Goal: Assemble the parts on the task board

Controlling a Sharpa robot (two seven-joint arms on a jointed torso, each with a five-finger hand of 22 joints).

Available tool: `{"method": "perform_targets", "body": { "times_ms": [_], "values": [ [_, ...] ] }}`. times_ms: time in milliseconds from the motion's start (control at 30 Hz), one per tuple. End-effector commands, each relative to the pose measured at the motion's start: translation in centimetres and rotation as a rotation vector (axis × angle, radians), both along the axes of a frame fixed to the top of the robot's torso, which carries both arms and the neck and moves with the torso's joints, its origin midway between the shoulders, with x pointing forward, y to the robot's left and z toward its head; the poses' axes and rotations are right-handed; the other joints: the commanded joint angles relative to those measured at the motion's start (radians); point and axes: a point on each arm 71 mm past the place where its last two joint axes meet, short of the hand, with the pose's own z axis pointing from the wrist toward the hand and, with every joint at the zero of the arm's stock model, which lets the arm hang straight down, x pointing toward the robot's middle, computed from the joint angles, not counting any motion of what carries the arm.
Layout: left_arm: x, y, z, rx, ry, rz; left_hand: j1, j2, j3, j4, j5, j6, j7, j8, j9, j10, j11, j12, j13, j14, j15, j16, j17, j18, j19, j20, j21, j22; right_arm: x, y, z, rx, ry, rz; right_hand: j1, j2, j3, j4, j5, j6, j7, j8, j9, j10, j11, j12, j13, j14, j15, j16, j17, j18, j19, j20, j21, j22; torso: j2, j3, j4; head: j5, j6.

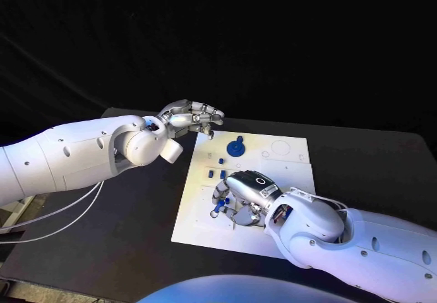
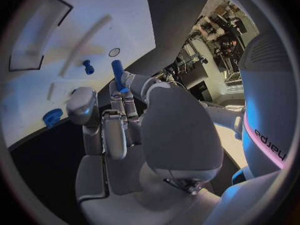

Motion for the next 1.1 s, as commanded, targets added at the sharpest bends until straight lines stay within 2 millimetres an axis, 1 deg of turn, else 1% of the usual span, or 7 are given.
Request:
{"method": "perform_targets", "body": {
  "times_ms": [33, 167, 400, 533, 833, 1100],
  "values": [
    [-0.1, -0.3, 0.1, -0.011, 0.000, -0.020, -0.004, 0.003, -0.003, 0.000, 0.000, -0.006, -0.001, 0.003, 0.002, -0.007, -0.002, 0.006, -0.001, -0.007, 0.002, 0.006, -0.001, 0.011, 0.001, 0.008, -0.004, -0.002, -0.1, 0.2, -0.5, 0.006, 0.008, 0.016, 0.002, 0.010, -0.002, -0.007, 0.004, -0.006, 0.001, -0.006, 0.002, 0.065, -0.060, 0.003, 0.059, 0.050, -0.006, 0.005, 0.010, -0.007, -0.001, -0.007, 0.000, 0.028, 0.000, 0.0008, 0.0005, 0.004, -0.003],
    [-0.1, -0.3, 0.1, -0.011, 0.000, -0.021, -0.004, 0.003, -0.003, 0.000, 0.000, -0.006, -0.001, 0.003, 0.002, -0.007, -0.002, 0.006, -0.001, -0.007, 0.002, 0.006, -0.001, 0.011, 0.001, 0.008, -0.004, -0.002, -0.1, 0.5, -1.2, -0.001, 0.021, 0.015, 0.001, 0.010, 0.000, -0.009, 0.005, -0.007, 0.001, -0.006, 0.002, 0.064, -0.060, 0.002, 0.060, 0.050, -0.006, 0.005, 0.010, -0.007, -0.001, -0.007, -0.001, 0.028, 0.000, 0.0010, -0.0007, 0.009, -0.007],
    [-0.1, -0.4, 0.1, -0.012, 0.002, -0.025, -0.005, 0.003, -0.004, 0.002, -0.001, -0.008, -0.001, 0.005, 0.002, -0.007, -0.002, 0.006, -0.001, -0.007, 0.002, 0.006, -0.002, 0.011, 0.001, 0.009, -0.004, -0.003, 0.0, 0.7, -2.0, -0.004, 0.025, 0.009, -0.003, 0.011, 0.003, -0.014, 0.007, -0.009, 0.002, -0.008, 0.003, 0.063, -0.059, 0.000, 0.062, 0.050, -0.005, 0.004, 0.009, -0.006, -0.003, -0.007, -0.004, 0.028, 0.000, 0.0010, 0.0001, 0.012, -0.009],
    [-0.1, -0.4, 0.1, -0.011, 0.003, -0.025, -0.005, 0.003, -0.004, 0.002, -0.001, -0.008, -0.001, 0.005, 0.002, -0.007, -0.002, 0.006, -0.001, -0.007, 0.002, 0.006, -0.002, 0.011, 0.001, 0.009, -0.004, -0.003, 0.0, 0.7, -2.2, -0.005, 0.024, 0.005, -0.004, 0.011, 0.005, -0.016, 0.008, -0.010, 0.002, -0.008, 0.003, 0.062, -0.059, -0.001, 0.062, 0.050, -0.005, 0.004, 0.009, -0.006, -0.003, -0.006, -0.003, 0.029, 0.001, 0.0009, 0.0007, 0.013, -0.010],
    [-0.1, -0.3, 0.1, -0.011, 0.003, -0.025, -0.005, 0.003, -0.004, 0.002, -0.001, -0.008, -0.001, 0.005, 0.002, -0.007, -0.002, 0.006, -0.001, -0.007, 0.002, 0.006, -0.002, 0.011, 0.001, 0.009, -0.004, -0.003, 0.0, 0.9, -2.5, -0.007, 0.022, 0.003, -0.006, 0.011, 0.006, -0.019, 0.009, -0.010, 0.003, -0.008, 0.004, 0.062, -0.058, -0.002, 0.063, 0.050, -0.004, 0.005, 0.010, -0.007, -0.003, -0.006, -0.003, 0.030, 0.000, 0.0003, -0.0004, 0.015, -0.012],
    [-0.1, -0.3, 0.1, -0.010, 0.004, -0.025, -0.005, 0.003, -0.004, 0.002, -0.001, -0.008, -0.001, 0.005, 0.002, -0.007, -0.002, 0.006, -0.001, -0.007, 0.002, 0.006, -0.002, 0.011, 0.001, 0.009, -0.004, -0.003, 0.1, 0.9, -2.5, -0.007, 0.016, 0.000, -0.009, 0.011, 0.009, -0.024, 0.013, -0.011, 0.003, -0.009, 0.005, 0.062, -0.058, -0.003, 0.064, 0.050, -0.004, 0.004, 0.009, -0.006, -0.003, -0.006, -0.004, 0.031, -0.001, -0.0001, -0.0001, 0.016, -0.013]
  ]
}}
